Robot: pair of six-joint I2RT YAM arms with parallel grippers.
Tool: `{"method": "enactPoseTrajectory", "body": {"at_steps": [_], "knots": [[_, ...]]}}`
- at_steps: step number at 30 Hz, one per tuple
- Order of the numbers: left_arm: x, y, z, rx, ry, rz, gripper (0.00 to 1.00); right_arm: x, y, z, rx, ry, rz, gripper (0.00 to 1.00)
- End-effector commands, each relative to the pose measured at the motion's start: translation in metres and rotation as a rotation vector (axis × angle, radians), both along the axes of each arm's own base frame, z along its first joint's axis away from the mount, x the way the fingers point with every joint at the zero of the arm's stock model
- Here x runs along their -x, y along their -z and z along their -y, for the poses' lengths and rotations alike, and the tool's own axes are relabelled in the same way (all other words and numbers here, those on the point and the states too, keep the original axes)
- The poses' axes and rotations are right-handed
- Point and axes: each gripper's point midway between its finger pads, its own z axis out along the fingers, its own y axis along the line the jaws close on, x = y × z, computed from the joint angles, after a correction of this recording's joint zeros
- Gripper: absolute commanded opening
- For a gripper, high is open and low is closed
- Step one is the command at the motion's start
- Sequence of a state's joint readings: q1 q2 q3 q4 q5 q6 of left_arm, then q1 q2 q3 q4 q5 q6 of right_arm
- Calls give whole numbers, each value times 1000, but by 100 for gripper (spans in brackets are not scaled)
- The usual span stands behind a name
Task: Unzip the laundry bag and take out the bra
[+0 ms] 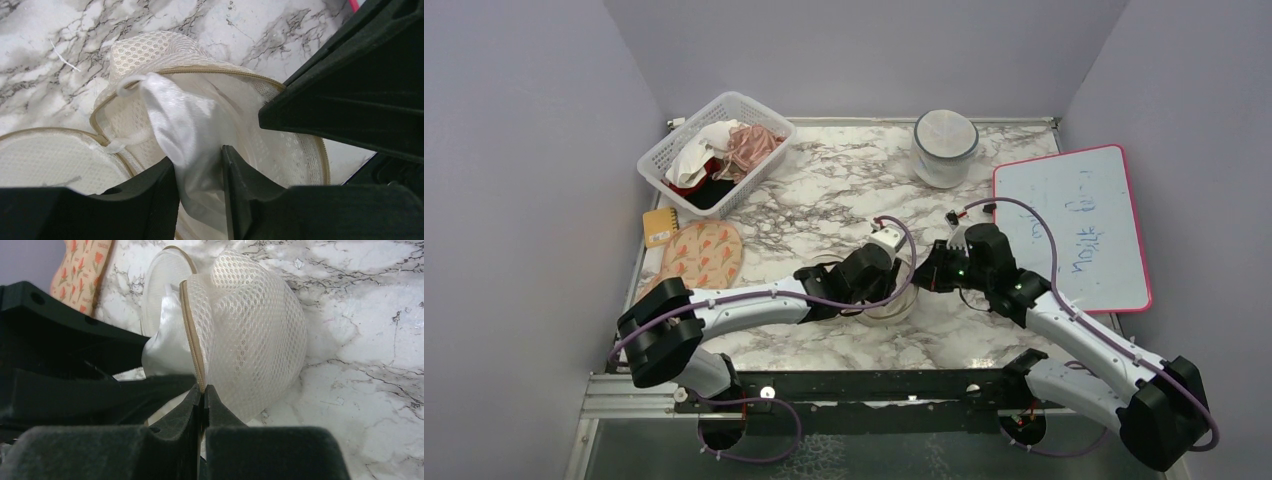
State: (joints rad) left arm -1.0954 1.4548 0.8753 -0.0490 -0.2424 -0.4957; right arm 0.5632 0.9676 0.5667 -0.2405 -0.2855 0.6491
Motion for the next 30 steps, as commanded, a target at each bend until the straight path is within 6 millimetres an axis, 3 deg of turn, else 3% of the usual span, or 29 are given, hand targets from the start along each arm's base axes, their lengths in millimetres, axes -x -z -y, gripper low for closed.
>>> {"method": "enactPoseTrajectory", "body": {"at_steps": [1,3,4,11,17,21,26,30], "knots": [[-5,-29,15,70,32,57,16,2,-5,-3,-11,-25,19,1],[-4,-46,17,93,67,92,1,1,0,-3,-5,-21,10,1],[-3,-57,17,112,88,115,0,0,1,-3,0,-16,4,1],[23,-126,10,271,275,283,0,-12,0,1,34,39,-5,1],[38,-197,-14,426,314,470,0,-17,-2,2,50,44,17,1],[38,-248,-31,535,260,585,0,-13,4,0,43,24,5,1],[34,-299,-39,555,240,690,0,-10,7,-1,37,16,-8,1],[16,-338,-53,530,126,767,0,-10,6,-1,38,17,-6,1]]}}
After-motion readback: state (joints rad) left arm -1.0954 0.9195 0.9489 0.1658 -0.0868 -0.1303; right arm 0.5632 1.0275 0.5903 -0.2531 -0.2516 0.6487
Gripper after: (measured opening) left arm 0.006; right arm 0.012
